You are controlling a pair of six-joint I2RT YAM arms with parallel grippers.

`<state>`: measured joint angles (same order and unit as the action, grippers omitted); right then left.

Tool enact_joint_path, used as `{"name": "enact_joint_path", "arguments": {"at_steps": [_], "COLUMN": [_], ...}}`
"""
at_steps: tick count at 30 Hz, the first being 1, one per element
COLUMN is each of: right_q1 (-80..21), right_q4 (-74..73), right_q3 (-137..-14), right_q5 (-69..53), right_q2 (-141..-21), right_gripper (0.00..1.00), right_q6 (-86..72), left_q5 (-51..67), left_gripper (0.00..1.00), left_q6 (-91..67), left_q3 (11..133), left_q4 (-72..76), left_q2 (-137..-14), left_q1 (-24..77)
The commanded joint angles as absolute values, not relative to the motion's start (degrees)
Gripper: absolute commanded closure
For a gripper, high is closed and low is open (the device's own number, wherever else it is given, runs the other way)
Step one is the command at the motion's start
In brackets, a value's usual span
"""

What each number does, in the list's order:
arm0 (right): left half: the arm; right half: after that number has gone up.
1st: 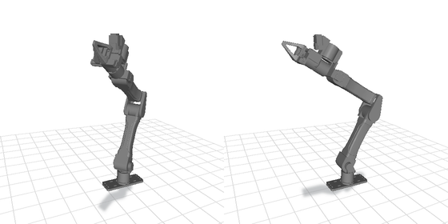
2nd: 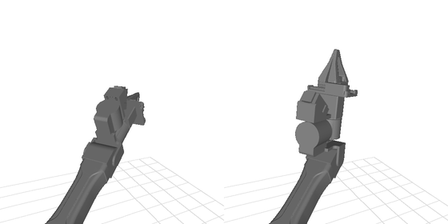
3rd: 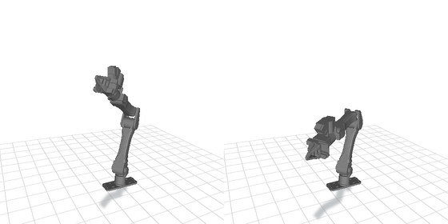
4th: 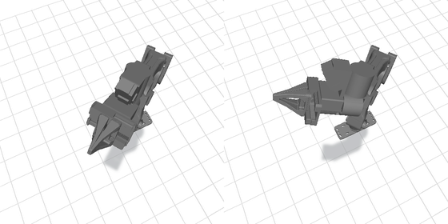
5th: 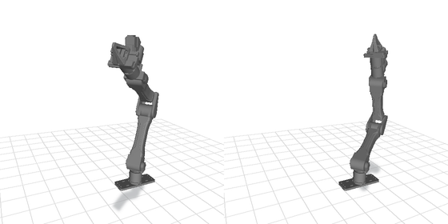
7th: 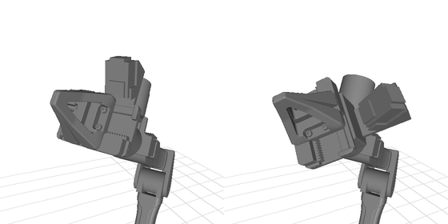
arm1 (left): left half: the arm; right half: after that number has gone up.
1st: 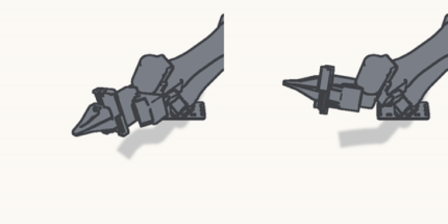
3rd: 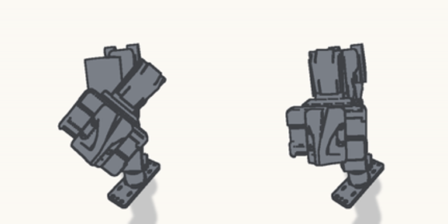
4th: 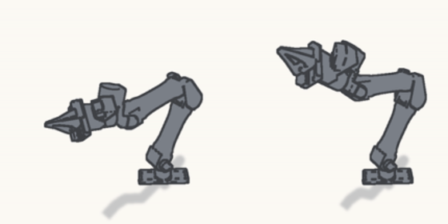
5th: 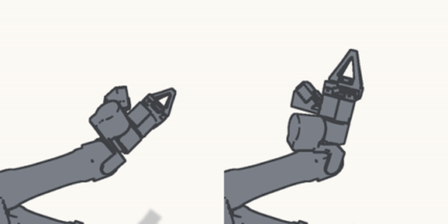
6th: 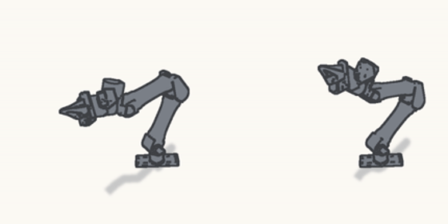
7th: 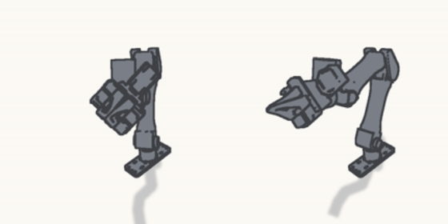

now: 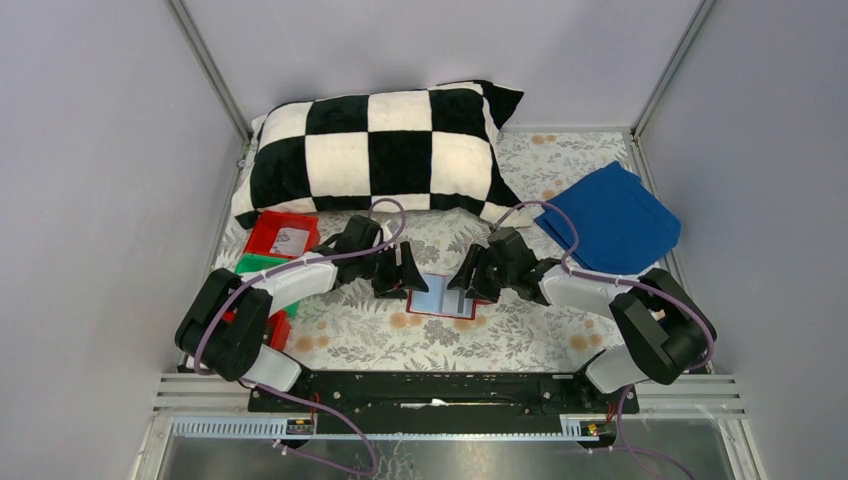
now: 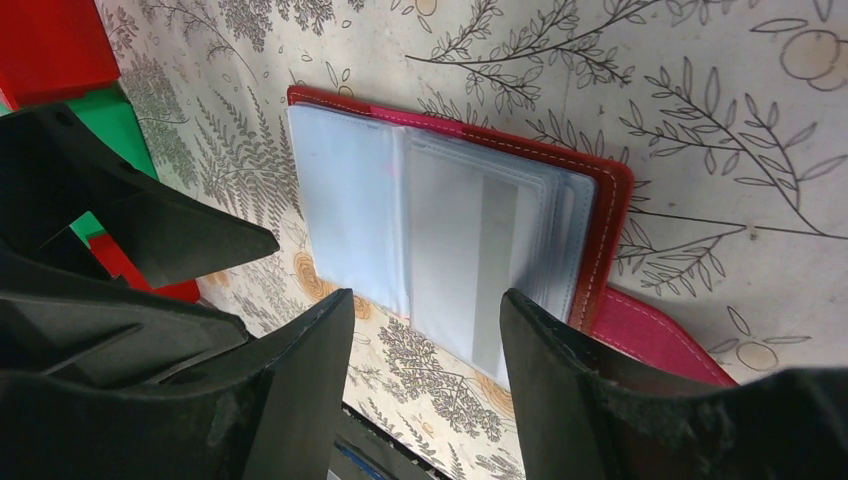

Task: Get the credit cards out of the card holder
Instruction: Remove the credit card from the card holder.

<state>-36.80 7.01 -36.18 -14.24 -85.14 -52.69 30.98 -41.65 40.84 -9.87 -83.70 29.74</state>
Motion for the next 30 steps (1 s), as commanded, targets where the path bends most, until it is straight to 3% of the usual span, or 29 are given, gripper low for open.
{"name": "enact_joint_path", "arguments": {"at_steps": [1, 30], "right_q1": [-37.28, -37.36], "right_q4": [5.02, 7.71], "right_q3": [-35.46, -34.72], "right_q5": [-9.43, -11.63], "right_q2": [-82.07, -84.89], "right_gripper": [0.36, 0.40], "right_q6": [-51.35, -51.94], "left_q5": [31.72, 33.57], "left_gripper": [0.29, 0.29], "left_q6": [-43.35, -47.90], "left_q3": [39.20, 34.90], "left_q4": [-3.96, 4.31], "left_q2": [-84.87, -88.00], "left_q1": [29.96, 30.15]}}
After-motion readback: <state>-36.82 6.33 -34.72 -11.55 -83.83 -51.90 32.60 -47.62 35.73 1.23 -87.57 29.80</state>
